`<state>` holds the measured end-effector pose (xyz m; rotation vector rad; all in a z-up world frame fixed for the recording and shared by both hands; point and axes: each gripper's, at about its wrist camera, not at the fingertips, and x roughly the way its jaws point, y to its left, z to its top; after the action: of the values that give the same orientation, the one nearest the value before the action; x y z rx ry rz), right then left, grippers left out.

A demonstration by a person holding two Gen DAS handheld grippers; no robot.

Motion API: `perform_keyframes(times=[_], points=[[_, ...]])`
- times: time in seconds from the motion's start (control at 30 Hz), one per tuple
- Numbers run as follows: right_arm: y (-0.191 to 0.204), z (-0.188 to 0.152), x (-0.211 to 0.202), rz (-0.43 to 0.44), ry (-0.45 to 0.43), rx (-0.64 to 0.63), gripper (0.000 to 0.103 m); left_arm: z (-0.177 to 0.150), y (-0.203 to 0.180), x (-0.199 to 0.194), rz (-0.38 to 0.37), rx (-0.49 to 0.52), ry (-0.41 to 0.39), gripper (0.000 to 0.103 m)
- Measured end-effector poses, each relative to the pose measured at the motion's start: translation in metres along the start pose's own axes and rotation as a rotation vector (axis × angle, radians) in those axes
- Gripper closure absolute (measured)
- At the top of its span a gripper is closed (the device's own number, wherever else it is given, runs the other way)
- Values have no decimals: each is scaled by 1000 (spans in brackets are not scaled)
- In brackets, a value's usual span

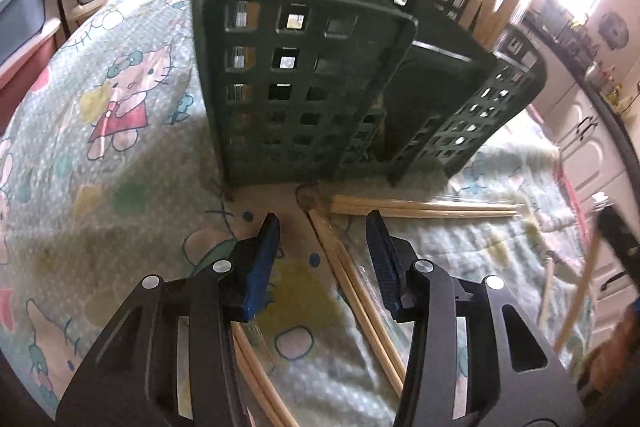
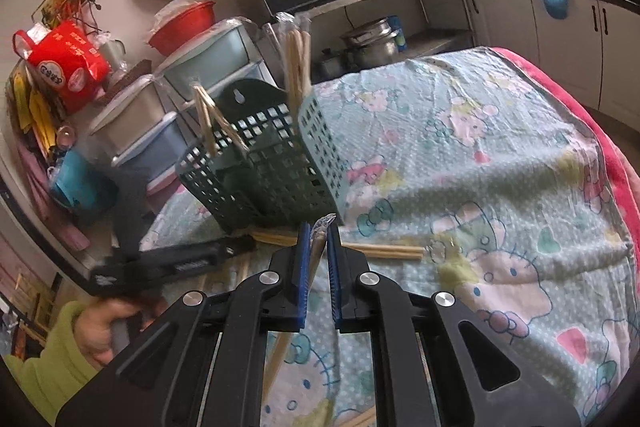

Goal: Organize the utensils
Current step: 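Close the left tool on a chopstick while the right tool grasps another, then lift both held chopsticks upright and carry them above the green basket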

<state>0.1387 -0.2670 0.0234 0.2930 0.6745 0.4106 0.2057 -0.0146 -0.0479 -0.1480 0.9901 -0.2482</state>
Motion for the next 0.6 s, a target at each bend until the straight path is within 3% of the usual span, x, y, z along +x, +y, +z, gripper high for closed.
perform_keyframes(times=[0.17, 0.3, 0.6], points=[[19, 17, -11, 47, -49, -40, 96, -2, -6, 9, 46, 42, 8, 65], [30, 29, -18, 83, -78, -52, 96, -3, -12, 13, 80, 79, 0, 84], [48, 49, -29, 122, -128, -83, 96, -1, 5, -7, 29, 46, -31, 101]])
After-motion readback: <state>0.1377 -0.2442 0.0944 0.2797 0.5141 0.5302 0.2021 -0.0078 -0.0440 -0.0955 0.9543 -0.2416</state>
